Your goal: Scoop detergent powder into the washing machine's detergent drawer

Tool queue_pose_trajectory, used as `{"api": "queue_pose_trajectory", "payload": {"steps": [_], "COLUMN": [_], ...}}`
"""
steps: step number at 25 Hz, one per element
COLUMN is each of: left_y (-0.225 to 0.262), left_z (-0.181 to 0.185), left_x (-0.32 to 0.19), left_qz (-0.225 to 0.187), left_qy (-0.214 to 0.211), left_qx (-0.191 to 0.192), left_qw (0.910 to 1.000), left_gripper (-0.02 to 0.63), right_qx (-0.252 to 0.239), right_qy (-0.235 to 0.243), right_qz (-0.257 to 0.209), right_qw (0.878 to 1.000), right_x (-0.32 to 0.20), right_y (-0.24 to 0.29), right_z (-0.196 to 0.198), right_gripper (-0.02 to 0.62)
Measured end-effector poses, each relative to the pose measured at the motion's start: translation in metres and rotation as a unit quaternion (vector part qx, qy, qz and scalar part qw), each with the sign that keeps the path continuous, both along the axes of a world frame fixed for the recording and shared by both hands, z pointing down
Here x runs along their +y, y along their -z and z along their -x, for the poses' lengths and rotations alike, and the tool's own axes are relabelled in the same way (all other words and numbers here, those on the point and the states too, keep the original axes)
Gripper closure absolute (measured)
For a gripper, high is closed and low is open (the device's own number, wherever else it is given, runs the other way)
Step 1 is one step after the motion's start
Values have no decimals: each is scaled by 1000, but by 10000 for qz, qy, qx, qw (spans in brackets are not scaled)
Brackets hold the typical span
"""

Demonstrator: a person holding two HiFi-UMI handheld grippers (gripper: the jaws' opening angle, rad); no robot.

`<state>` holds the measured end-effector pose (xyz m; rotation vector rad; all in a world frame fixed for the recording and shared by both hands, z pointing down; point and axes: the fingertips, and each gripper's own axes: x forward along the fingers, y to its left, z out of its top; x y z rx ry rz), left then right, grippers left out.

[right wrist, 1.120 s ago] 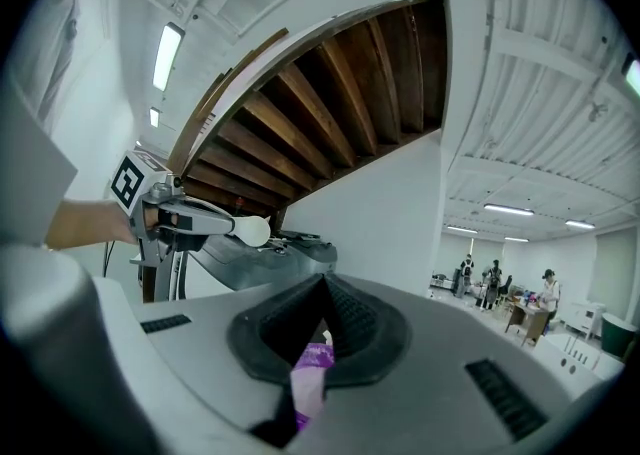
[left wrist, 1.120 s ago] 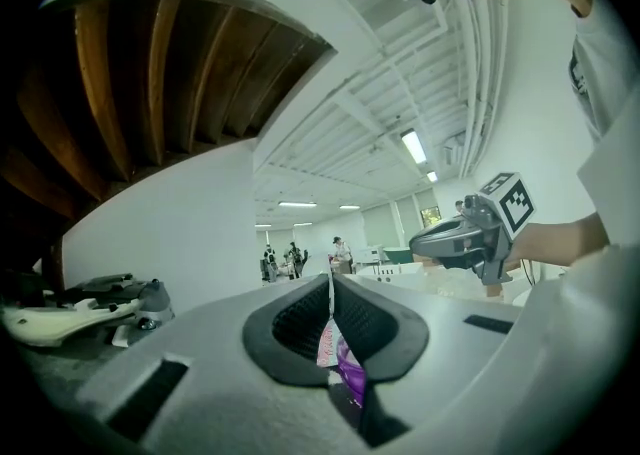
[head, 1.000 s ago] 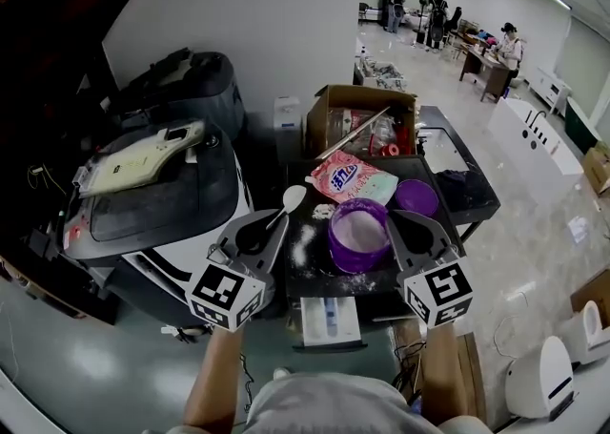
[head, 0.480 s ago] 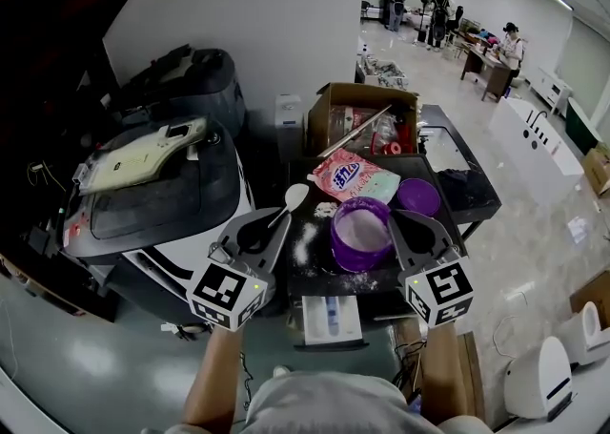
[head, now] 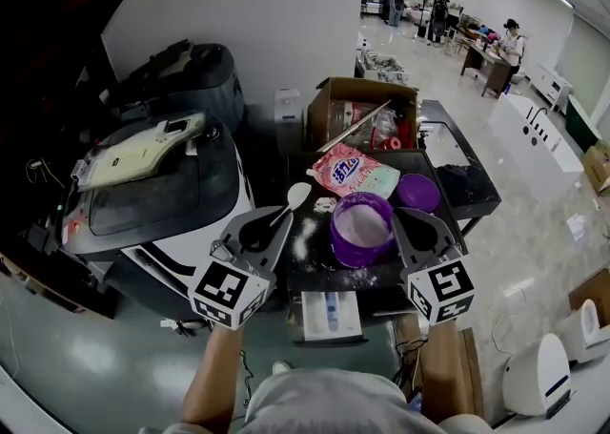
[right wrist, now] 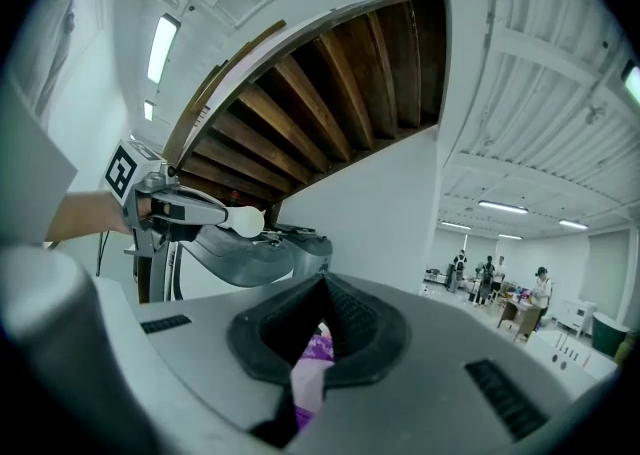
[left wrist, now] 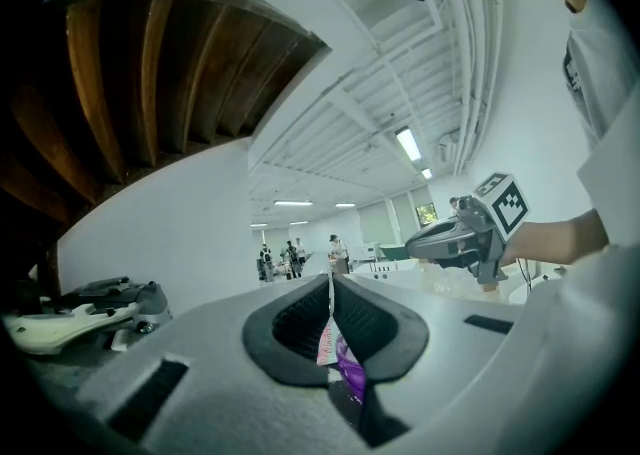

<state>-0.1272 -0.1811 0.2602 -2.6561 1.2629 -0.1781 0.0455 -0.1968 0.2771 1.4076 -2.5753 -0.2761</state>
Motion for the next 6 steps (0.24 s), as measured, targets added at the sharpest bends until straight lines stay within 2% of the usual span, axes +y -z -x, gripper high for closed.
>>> {"api": "queue_pose_trajectory", "payload": {"steps": [6], "left_y": [-3], "left_z": [3], "left_x": [-1], "left_qz": [44], "left_qy": [-8], "left_qx": [38], "left_qw": [10000], "left_gripper": [591], "right_qx": [40], "right_qy": [-63], "right_qz": [64], "right_qw": [10000], "right_x": [-2], "right_y": [-6], "right_z": [-1], "right_gripper": [600]}}
